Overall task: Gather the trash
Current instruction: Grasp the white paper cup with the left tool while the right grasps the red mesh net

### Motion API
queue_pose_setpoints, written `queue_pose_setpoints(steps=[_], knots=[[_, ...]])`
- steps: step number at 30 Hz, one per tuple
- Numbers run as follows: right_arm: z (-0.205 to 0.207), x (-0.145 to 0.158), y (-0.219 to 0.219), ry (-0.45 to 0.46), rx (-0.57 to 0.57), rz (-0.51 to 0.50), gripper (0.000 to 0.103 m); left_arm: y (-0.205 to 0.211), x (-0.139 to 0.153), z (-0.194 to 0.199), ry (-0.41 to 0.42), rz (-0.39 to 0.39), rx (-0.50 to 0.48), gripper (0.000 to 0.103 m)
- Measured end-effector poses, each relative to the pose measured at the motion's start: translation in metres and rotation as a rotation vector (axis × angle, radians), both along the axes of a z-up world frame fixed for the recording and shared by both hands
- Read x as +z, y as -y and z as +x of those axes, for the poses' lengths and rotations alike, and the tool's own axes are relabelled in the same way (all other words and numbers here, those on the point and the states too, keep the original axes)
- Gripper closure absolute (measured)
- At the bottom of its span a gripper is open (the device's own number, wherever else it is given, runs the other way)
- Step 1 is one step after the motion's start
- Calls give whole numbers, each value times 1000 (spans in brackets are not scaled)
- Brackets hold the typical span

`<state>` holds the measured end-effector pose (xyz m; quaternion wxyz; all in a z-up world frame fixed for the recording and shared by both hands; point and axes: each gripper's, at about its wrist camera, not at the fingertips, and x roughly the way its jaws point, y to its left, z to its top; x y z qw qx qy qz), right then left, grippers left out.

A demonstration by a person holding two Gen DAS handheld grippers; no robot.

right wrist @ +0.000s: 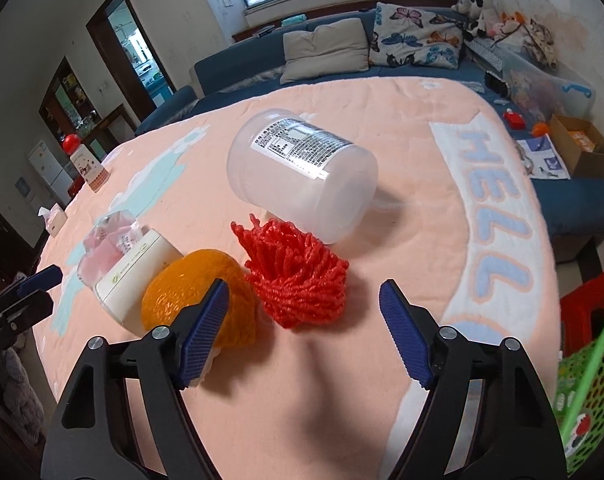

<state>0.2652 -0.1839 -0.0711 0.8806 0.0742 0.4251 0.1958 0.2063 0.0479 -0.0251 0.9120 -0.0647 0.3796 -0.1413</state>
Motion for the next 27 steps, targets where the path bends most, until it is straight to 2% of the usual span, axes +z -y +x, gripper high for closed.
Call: queue_pose_setpoints(steps=[8, 13, 17, 27], knots=[[21, -13, -11, -30, 7, 1, 28, 8, -13, 36, -66, 12, -30, 35], [26, -25, -13, -69, 25, 3, 41, 16, -21, 51, -100, 35, -54, 35], [21, -24, -11, -56, 29, 4, 46, 21, -28, 59, -118, 54, -71, 35], [-1, -8, 6, -8, 16, 0, 46, 21, -39, 75, -154, 75, -76, 37]])
